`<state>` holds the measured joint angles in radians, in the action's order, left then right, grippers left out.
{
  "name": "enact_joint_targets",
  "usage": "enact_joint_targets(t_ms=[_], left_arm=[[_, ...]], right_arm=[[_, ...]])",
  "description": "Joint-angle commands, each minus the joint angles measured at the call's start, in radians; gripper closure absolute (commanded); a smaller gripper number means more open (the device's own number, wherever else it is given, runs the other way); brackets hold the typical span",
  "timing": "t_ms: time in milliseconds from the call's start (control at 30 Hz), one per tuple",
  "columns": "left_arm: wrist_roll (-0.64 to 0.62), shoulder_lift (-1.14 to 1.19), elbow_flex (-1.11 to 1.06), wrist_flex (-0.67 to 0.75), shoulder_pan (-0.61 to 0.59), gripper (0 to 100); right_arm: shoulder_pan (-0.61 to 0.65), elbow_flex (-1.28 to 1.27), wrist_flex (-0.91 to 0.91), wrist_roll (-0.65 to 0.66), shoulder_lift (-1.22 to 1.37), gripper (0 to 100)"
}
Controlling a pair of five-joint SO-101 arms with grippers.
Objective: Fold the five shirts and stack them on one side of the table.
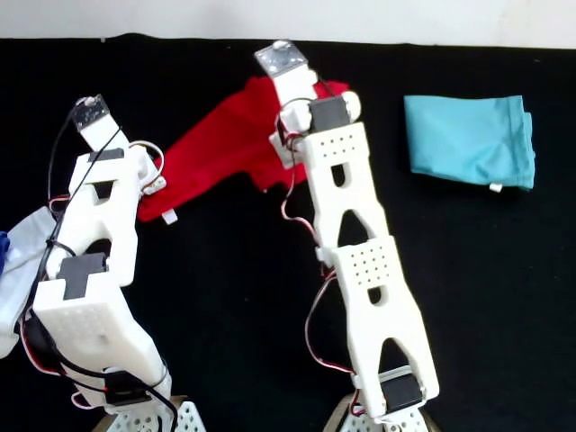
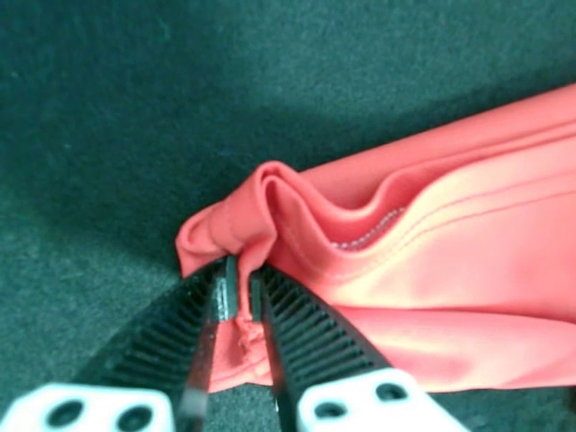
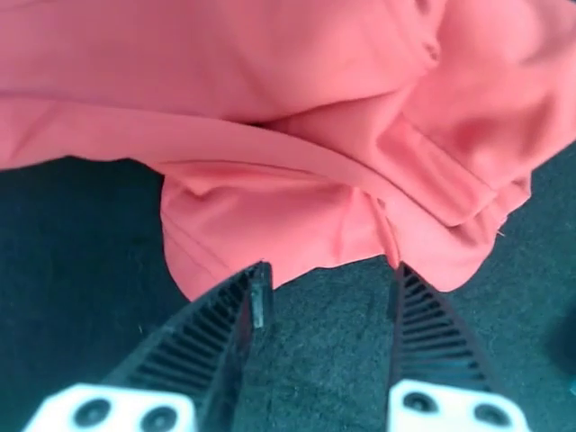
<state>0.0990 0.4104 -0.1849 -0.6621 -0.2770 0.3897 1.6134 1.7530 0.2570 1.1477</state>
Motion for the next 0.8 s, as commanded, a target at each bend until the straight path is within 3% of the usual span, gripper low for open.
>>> enact_joint_targets(t_ms=[0, 400, 700, 767], left_arm=[[0.000, 0.004, 0.018, 0.008, 0.019, 99], [0.000, 0.004, 0.021, 0.008, 0.019, 99], [0.000, 0.004, 0.021, 0.008, 0.019, 99], [0.000, 0.004, 0.021, 0.008, 0.019, 99]], right_arm=[[0.038, -0.074, 0.013, 0.048, -0.077, 78.6], [0.062, -0.277, -0.008, 0.068, -0.065, 78.1], [0.005, -0.475, -0.357, 0.061, -0.065, 79.3], [0.001, -0.495, -0.387, 0.064, -0.065, 86.6]])
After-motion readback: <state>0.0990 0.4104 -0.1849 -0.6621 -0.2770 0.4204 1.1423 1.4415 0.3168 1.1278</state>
